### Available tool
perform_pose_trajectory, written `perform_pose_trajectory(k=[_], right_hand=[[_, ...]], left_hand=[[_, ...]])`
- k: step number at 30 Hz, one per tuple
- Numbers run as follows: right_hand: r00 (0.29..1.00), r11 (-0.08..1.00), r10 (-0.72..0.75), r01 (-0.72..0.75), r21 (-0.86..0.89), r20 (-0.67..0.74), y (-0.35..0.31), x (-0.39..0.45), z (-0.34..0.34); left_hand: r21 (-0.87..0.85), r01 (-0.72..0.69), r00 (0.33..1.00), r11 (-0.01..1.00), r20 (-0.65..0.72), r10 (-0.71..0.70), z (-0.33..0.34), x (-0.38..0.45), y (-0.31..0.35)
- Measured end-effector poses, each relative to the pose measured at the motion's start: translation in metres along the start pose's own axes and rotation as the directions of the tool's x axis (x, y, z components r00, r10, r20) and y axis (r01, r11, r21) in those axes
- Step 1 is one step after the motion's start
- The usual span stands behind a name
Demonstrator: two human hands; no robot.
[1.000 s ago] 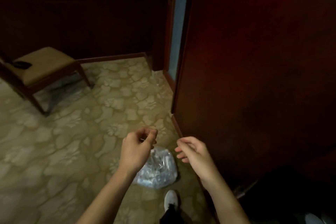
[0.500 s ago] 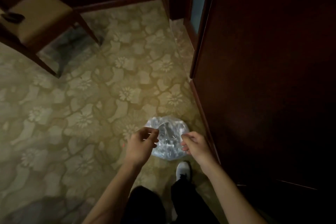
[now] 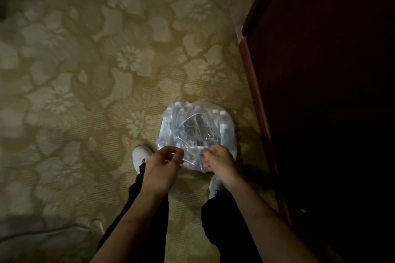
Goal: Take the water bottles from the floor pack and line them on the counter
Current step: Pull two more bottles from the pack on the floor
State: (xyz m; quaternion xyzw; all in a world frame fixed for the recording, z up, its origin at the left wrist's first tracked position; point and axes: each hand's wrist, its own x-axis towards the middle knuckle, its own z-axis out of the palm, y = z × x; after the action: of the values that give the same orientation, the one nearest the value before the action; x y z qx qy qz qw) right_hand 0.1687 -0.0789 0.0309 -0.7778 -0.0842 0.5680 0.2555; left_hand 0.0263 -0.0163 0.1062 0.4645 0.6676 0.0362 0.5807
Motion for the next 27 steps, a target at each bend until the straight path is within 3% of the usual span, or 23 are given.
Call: perform_pose_trajectory(k=[3, 6, 8, 10, 13, 18, 21, 27], right_hand=[[0.999, 0.999, 0.04, -0.04, 0.015, -0.023, 0.009, 0.06, 0.035], [0.99, 0.997, 0.061, -0.054, 0.06, -0.13, 0.01, 0.117, 0.063], [0.984, 0.999, 0.048, -0.044, 0.025, -0.169, 0.01, 0.148, 0.077], [0.984, 0.998, 0.031, -0.042, -0.057, -0.175, 0.008, 0.17, 0.088], [0.988, 0.98, 0.055, -0.081, -0.183, -0.144, 0.015, 0.198, 0.107], [0.978, 0.977, 0.16, -0.177, -0.122, -0.136, 0.023, 0.227, 0.125], [0.986, 0.953, 0.146, -0.161, -0.258, -0.078, 0.019, 0.223, 0.133], [0.976, 0.957, 0.216, -0.219, -0.19, -0.036, 0.018, 0.224, 0.132]], left_hand=[[0.069, -0.009, 1.0, 0.998, 0.028, 0.008, 0.0, 0.044, -0.025], [0.198, -0.003, 0.997, 0.98, 0.077, -0.013, -0.01, 0.091, -0.051], [0.462, -0.044, 0.991, 0.886, 0.132, -0.019, -0.017, 0.122, -0.06], [0.687, -0.123, 0.987, 0.716, 0.161, 0.015, -0.022, 0.148, -0.054], [0.683, -0.128, 0.987, 0.719, 0.161, 0.023, -0.026, 0.179, -0.043], [0.704, -0.192, 0.976, 0.684, 0.209, 0.059, -0.026, 0.198, -0.043], [0.719, -0.191, 0.974, 0.668, 0.221, 0.041, -0.023, 0.199, -0.048], [0.649, -0.188, 0.969, 0.737, 0.244, 0.032, -0.013, 0.195, -0.05]])
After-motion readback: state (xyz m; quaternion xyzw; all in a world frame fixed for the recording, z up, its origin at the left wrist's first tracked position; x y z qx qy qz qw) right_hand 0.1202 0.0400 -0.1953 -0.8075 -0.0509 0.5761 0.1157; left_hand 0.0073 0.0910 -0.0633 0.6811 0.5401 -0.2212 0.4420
